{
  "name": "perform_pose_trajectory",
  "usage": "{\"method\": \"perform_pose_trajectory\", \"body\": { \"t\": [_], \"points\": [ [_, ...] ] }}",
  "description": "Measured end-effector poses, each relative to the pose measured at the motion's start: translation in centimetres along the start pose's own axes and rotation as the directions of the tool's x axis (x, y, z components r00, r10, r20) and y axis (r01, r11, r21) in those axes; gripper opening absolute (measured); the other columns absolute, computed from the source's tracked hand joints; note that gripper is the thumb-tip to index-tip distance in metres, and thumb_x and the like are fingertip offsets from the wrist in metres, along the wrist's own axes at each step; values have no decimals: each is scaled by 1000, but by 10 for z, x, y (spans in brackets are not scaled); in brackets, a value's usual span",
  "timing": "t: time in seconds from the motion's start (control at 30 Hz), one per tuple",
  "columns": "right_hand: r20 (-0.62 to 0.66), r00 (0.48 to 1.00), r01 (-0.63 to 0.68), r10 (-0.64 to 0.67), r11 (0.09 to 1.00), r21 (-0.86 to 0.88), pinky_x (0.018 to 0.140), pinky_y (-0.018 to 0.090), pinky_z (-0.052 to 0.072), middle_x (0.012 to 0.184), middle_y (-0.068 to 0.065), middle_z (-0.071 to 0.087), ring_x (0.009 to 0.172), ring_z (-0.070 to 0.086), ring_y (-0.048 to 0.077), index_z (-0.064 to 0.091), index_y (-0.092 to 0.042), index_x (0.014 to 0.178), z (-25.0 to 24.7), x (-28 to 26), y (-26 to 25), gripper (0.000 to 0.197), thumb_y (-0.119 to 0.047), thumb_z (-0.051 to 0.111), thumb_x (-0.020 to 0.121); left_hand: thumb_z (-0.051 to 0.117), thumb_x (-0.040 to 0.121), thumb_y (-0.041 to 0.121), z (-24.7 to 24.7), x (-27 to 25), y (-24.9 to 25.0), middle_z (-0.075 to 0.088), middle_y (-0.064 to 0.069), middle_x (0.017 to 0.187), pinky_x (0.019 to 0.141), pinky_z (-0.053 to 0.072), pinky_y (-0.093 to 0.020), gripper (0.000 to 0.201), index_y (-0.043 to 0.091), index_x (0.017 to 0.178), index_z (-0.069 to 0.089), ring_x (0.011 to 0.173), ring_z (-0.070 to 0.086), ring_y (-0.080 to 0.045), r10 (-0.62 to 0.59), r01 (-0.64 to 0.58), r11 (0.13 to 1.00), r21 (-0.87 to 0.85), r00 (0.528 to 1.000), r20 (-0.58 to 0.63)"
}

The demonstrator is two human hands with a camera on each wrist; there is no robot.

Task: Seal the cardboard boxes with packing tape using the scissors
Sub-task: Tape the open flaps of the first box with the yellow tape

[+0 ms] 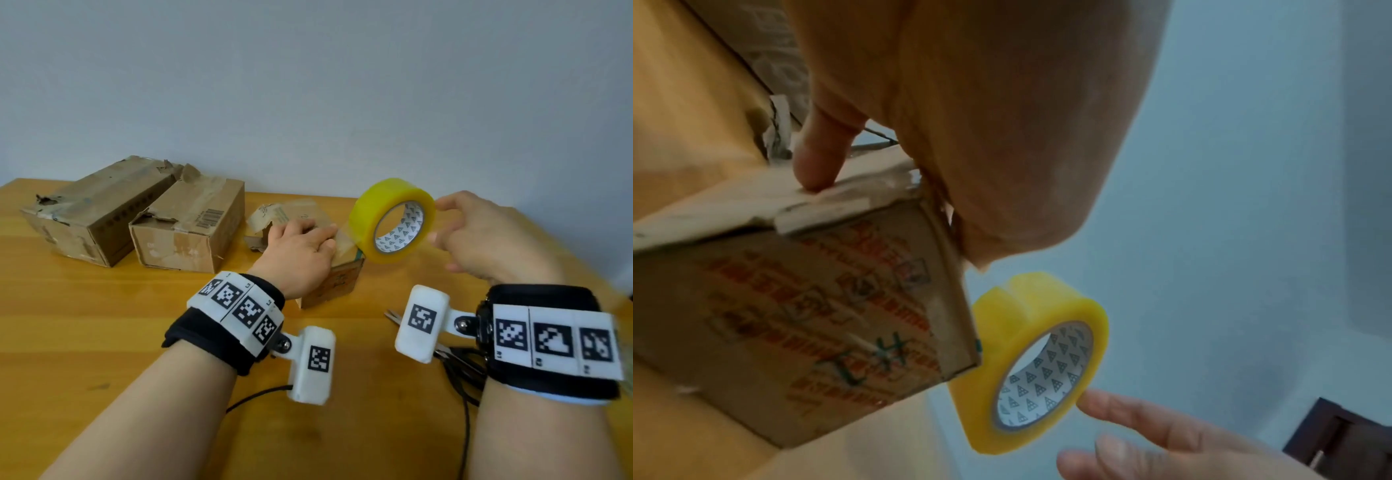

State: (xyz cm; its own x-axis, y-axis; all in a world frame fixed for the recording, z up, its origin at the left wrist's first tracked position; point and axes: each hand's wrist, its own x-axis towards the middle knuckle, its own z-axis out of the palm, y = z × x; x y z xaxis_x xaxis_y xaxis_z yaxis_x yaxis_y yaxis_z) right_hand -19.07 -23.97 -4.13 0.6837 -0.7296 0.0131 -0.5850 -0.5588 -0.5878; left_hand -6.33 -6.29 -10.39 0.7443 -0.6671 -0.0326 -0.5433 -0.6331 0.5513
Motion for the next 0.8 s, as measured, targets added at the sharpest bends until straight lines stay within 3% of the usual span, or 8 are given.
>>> {"method": "perform_pose_trajectory", "body": {
  "t": [0.07,0.13,0.3,0.37,0.53,0.67,0.73,0.8],
  "points": [
    [49,997,-65,65,998,-3,89,48,58,100,-1,60,84,69,24,49,-26,137,0,-7,12,43,-21,64,97,23,105,40,-1,-3,5,20,-3,159,118,4,-42,47,40,151,29,145,7,-28,-15,15,1000,21,1000,10],
    [72,989,-124,126,991,-43,88,46,58,105,0,59,83,69,23,48,-22,138,-5,-17,25,42,-19,62,99,24,104,41,1,-6,10,21,-4,158,118,6,-42,47,40,151,30,144,8,-30,-38,38,999,22,999,8],
    [183,959,-180,218,963,-201,96,46,56,96,6,63,87,64,22,61,-14,103,-26,-45,53,7,-10,60,98,25,100,48,11,-22,27,29,-1,152,114,21,-47,47,44,145,37,139,19,-31,-103,111,987,120,993,-63],
    [252,938,-160,237,944,-289,97,42,54,96,6,64,89,62,22,63,-14,100,-25,-56,62,5,-11,62,96,24,99,49,11,-28,35,34,-3,149,111,24,-48,46,45,142,41,137,25,-31,-110,129,968,214,989,-99],
    [413,875,-61,254,902,-427,93,37,53,118,7,65,103,62,24,63,-12,121,-2,-66,71,32,-17,72,91,38,96,45,2,-27,43,37,-10,145,112,24,-49,41,40,135,51,135,30,-34,-104,126,924,361,991,-81],
    [410,880,-3,239,867,-498,90,37,57,120,7,64,107,64,25,59,-11,127,10,-58,72,43,-16,75,87,43,100,42,5,-26,37,42,-7,140,108,33,-43,36,26,130,56,131,36,-28,6,20,971,238,994,-107],
    [417,880,-13,230,887,-462,80,34,59,113,7,66,96,66,23,61,-11,124,6,-52,73,39,-17,71,87,44,100,39,7,-25,32,45,-8,137,106,36,-41,35,19,128,54,127,40,-27,44,-21,979,204,993,-108],
    [415,889,-48,194,940,-337,60,27,54,100,6,69,76,66,21,65,-14,115,-3,-48,76,26,-15,67,89,46,99,39,3,-22,31,46,-7,134,105,36,-40,36,19,129,50,126,42,-27,41,-19,978,206,994,-106]
  ]
}}
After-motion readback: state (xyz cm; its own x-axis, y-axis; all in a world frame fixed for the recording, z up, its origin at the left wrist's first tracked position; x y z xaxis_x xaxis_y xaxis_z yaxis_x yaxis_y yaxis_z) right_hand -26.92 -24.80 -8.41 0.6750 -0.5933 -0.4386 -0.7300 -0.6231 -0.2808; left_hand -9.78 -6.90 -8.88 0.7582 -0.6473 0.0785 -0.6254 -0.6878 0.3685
